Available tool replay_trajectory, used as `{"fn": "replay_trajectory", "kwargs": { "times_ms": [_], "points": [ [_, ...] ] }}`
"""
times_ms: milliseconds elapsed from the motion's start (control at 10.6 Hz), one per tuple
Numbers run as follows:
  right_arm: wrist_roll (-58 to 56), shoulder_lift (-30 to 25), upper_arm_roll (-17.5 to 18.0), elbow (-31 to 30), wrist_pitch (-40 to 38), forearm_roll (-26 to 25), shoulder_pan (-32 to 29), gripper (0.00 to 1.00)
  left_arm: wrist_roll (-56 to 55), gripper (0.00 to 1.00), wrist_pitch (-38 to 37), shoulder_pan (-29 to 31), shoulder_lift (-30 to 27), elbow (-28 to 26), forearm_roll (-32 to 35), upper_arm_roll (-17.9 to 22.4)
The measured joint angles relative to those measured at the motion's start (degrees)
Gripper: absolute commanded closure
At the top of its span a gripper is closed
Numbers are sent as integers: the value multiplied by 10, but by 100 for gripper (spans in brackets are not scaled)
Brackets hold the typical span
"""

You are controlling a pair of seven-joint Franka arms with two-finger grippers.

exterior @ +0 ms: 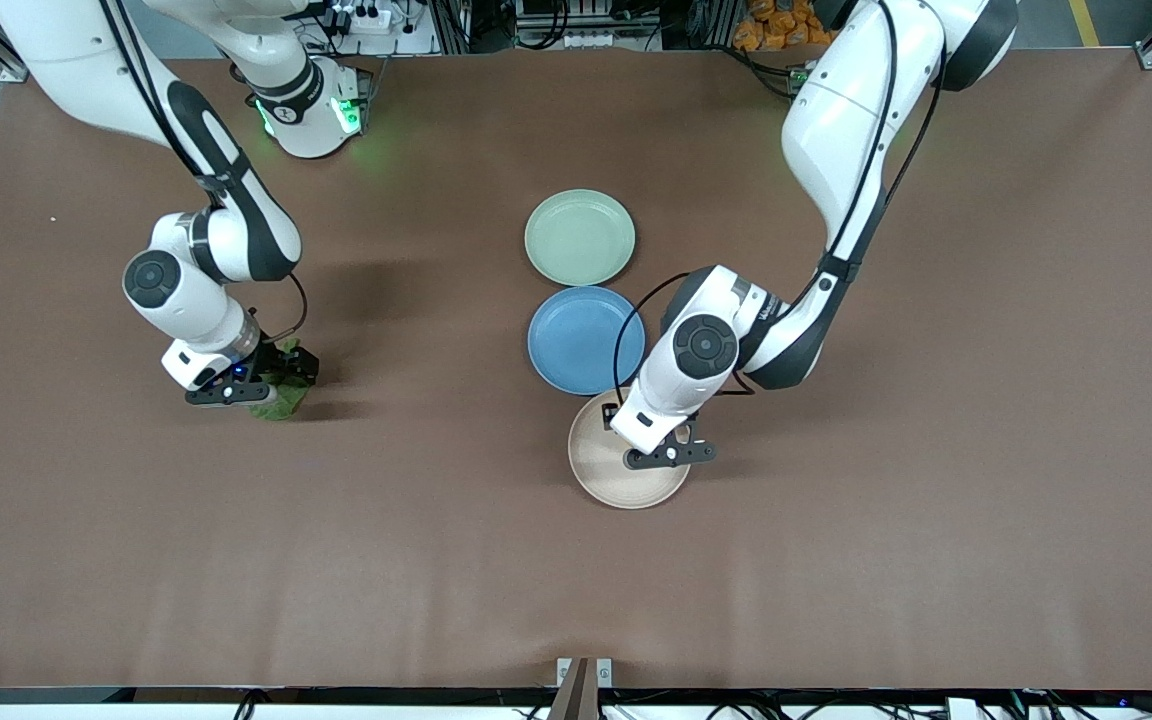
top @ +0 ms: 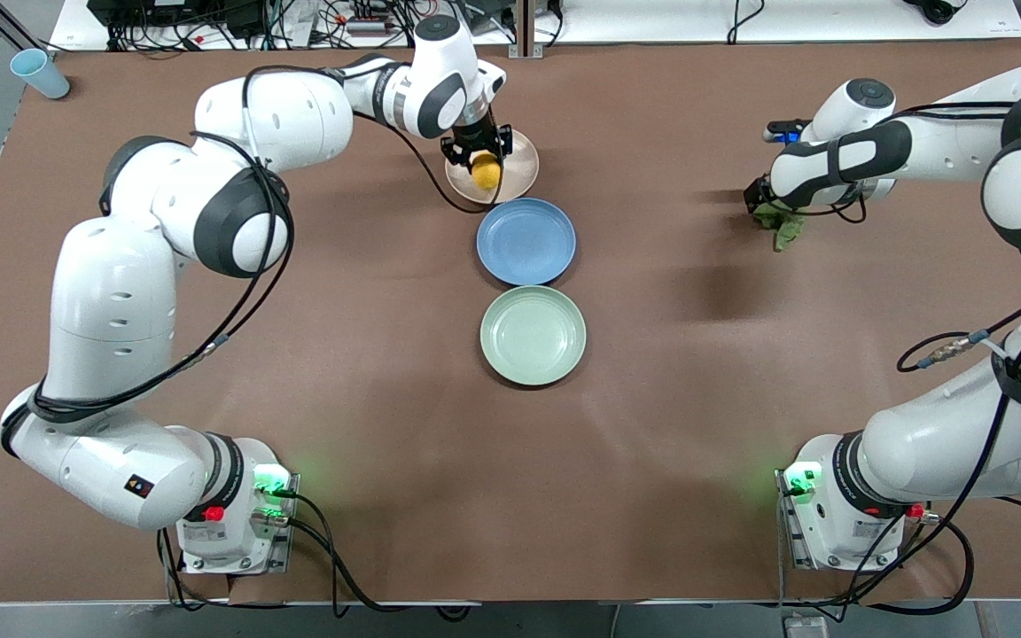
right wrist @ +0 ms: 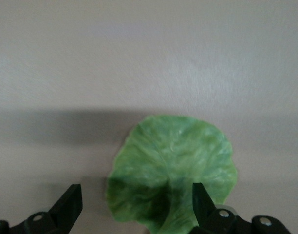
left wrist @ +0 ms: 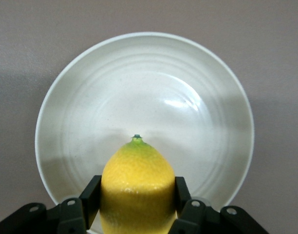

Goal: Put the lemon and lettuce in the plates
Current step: 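Lower the lemon onto the cream plate and open the left gripper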

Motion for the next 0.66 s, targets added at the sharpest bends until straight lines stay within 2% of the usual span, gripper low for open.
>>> {"fn": "replay_trajectory", "kwargs": {
  "times_ms": [284,379,473,663],
  "points": [
    [-3,14,-21,1,3,-20,-1,0,0,0,1,4,-13,23,2,9],
    [-3,15,-32,3,3,-34,-1,3,0,0,0,5,-29,29,2,13],
    [-3,16,-38,6,3,-40,-2,16,0,0,-4,10,-49,31,4,18],
    [-3,17,-39,10,3,-40,-2,49,3,0,-53,34,-103,34,10,23]
  ]
}}
